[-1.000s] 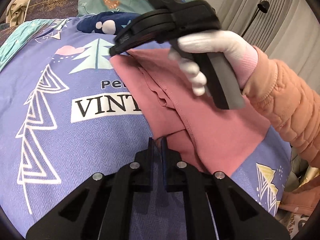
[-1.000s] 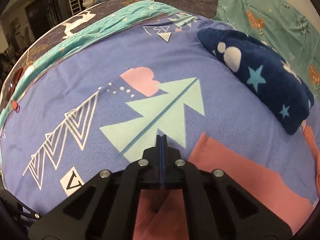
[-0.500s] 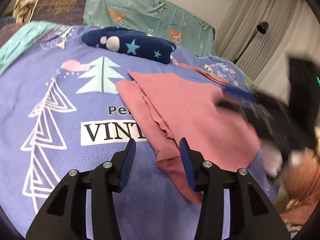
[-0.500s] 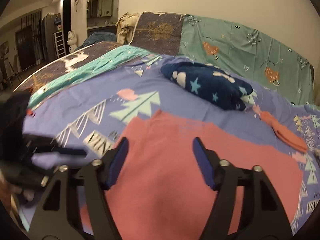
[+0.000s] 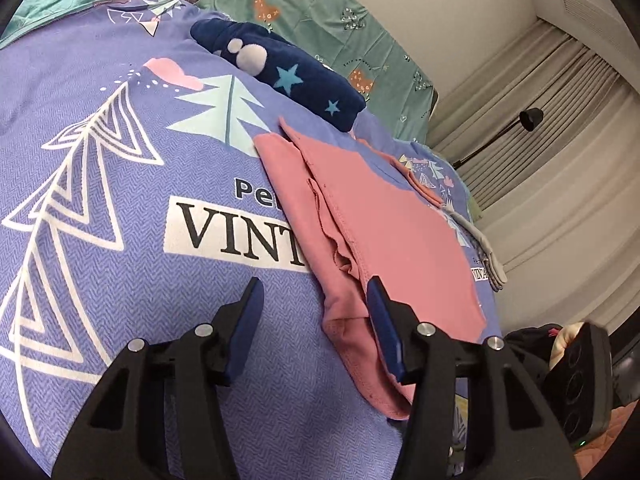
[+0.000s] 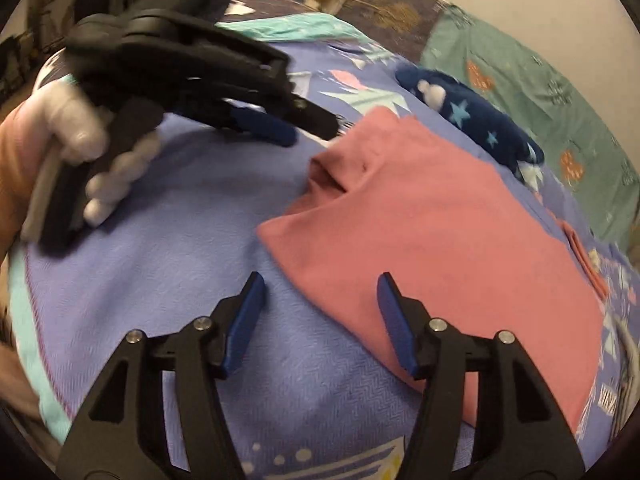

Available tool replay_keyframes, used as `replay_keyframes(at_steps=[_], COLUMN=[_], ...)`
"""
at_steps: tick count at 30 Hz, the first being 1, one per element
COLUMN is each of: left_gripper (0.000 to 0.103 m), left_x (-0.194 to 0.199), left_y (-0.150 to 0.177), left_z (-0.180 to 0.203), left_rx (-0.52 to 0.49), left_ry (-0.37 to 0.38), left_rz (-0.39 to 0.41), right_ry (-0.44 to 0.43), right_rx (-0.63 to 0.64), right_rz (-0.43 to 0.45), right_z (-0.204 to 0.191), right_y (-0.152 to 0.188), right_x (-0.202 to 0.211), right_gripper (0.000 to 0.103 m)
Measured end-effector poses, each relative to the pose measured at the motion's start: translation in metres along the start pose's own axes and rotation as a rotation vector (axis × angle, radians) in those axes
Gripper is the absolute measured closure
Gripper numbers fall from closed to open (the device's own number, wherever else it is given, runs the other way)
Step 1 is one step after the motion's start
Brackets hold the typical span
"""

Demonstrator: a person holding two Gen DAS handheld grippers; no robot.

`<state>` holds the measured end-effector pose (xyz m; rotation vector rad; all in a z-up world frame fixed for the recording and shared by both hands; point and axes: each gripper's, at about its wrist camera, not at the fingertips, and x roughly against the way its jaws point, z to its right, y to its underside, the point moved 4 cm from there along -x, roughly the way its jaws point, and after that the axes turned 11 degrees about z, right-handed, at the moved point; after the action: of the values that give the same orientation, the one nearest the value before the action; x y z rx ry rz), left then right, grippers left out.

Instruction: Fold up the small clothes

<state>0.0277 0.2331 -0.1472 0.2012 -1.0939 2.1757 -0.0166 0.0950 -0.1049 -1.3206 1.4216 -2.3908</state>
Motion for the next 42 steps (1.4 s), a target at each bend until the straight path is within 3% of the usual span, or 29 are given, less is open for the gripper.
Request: replay_keyframes(at_steps=[4,7,10,15,21,27,28,29,30,31,32,33,35,42], left_gripper=[0.046,0.042,0.036,0.035,0.035,0.036,0.041,0.054,0.064,0.083,0.089,0.090,0.091,0.091], left_x=[0.000,-0.003,-0.017,-0.062,-0.109,-0.130,-0.131,-0.133,-0.135,-0.137,-0.137,-0.138,-0.135,-0.133], left_y=[0.001,-0.002,-0.013,-0.036,-0.065,-0.072,-0.073,-0.074,-0.074,-0.075,-0.076,-0.077,-0.078,-0.089], left_z=[0.000,0.000,0.008,0.013,0.006,0.010,0.009,0.008,0.006,0.001,-0.003,-0.006,-0.007,0.015], left_rx=[-0.004,0.012,-0.001,-0.037,0.014,-0.018,-0.018,-0.024,-0.033,-0.031,-0.009,0.020,0.027,-0.033], left_ry=[0.004,0.016,0.033,0.027,0.023,0.015,0.008,-0.012,-0.043,-0.081,-0.081,-0.066,-0.055,-0.073], left_rz=[0.000,-0.010,-0.060,-0.135,-0.137,-0.123,-0.128,-0.132,-0.134,-0.137,-0.140,-0.142,-0.139,-0.131], right_ry=[0.083,0.093,0.091,0.096,0.108,0.141,0.148,0.153,0.146,0.132,0.132,0.140,0.136,0.091], right_rx=[-0.008,-0.001,0.016,-0.031,-0.085,-0.075,-0.071,-0.071,-0.078,-0.082,-0.083,-0.083,-0.104,-0.254], right_rz=[0.000,-0.005,-0.001,-0.007,-0.020,-0.023,-0.022,-0.020,-0.016,-0.014,-0.011,-0.008,0.000,0.058], right_z=[0.003,-0.003,-0.006,0.000,0.008,0.006,0.006,0.005,0.004,0.003,0.002,0.003,0.008,0.034], right_y=[-0.007,-0.010,-0.011,-0.009,-0.004,-0.011,-0.011,-0.012,-0.012,-0.013,-0.014,-0.014,-0.014,-0.016], right_x=[-0.009,-0.017,-0.018,-0.017,-0.016,-0.027,-0.029,-0.031,-0.032,-0.032,-0.032,-0.032,-0.030,-0.015], right_gripper=[0.052,0.061,0.061,0.058,0.046,0.047,0.048,0.050,0.063,0.071,0.082,0.090,0.096,0.097])
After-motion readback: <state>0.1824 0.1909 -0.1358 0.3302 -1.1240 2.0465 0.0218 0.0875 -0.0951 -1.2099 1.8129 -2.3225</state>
